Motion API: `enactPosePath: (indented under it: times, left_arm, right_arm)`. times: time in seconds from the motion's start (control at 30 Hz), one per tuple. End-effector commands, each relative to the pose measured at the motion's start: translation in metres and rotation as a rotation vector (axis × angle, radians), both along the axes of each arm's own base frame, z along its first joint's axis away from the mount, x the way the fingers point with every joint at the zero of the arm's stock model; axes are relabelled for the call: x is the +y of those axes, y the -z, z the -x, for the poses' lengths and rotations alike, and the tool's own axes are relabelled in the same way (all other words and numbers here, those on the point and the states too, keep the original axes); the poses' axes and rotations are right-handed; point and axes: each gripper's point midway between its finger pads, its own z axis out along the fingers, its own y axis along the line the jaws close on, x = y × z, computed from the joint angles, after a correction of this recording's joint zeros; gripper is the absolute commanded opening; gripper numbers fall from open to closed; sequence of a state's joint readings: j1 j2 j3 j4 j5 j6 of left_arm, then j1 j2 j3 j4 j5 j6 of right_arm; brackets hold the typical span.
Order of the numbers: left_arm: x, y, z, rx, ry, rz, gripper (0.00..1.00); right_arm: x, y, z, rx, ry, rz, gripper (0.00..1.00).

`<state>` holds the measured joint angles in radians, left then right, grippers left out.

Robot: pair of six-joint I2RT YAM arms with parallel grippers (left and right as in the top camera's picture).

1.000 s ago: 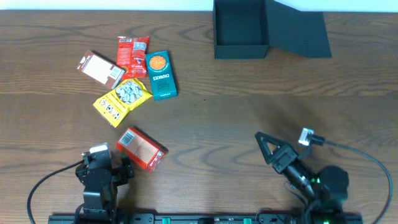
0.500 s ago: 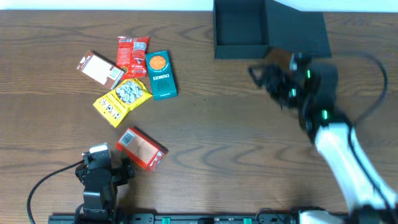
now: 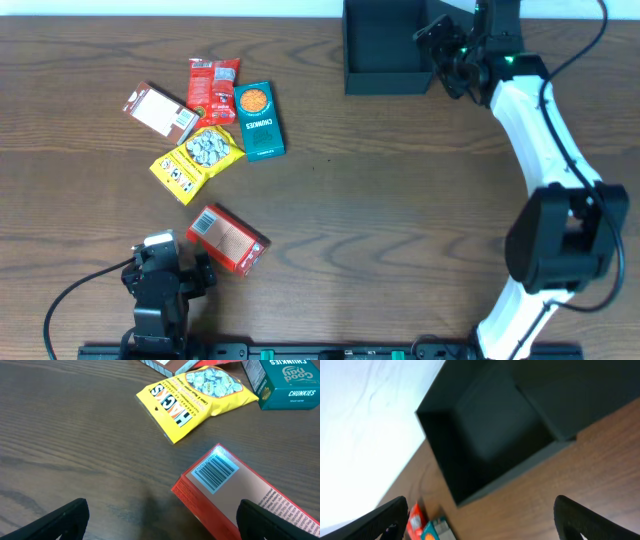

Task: Pack container
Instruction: 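Move the right gripper up to the black box's lid edge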

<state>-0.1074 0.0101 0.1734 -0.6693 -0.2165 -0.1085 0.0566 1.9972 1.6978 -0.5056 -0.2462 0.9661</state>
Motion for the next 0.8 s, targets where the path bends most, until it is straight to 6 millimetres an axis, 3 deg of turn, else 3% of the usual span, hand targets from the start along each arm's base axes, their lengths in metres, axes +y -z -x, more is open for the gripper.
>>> enactPosePath:
  times: [0.0,0.2,0.4,0.63,0.77]
  left_arm:
    - [0.002,0.003,0.000,-0.002,-0.018,0.003,0.95]
    - [0.002,0.003,0.000,-0.002,-0.018,0.003,0.95]
    - [0.002,0.003,0.000,-0.002,-0.018,0.003,0.95]
    - [0.002,0.003,0.000,-0.002,-0.018,0.003,0.95]
    - [0.002,0.003,0.000,-0.002,-0.018,0.003,0.95]
  right_arm:
    - [-0.006,0.021,-0.011,0.070,0.127,-0.058,0.90]
    - [0.001,0.058,-0.013,0.167,0.171,-0.137,0.87]
    - [-0.004,0.068,-0.014,0.180,0.189,-0.121,0.82]
    - [-0.003,0.099,-0.011,0.257,0.199,-0.176,0.76]
    - [-0.004,0.105,-0.012,0.267,0.204,-0.179,0.74]
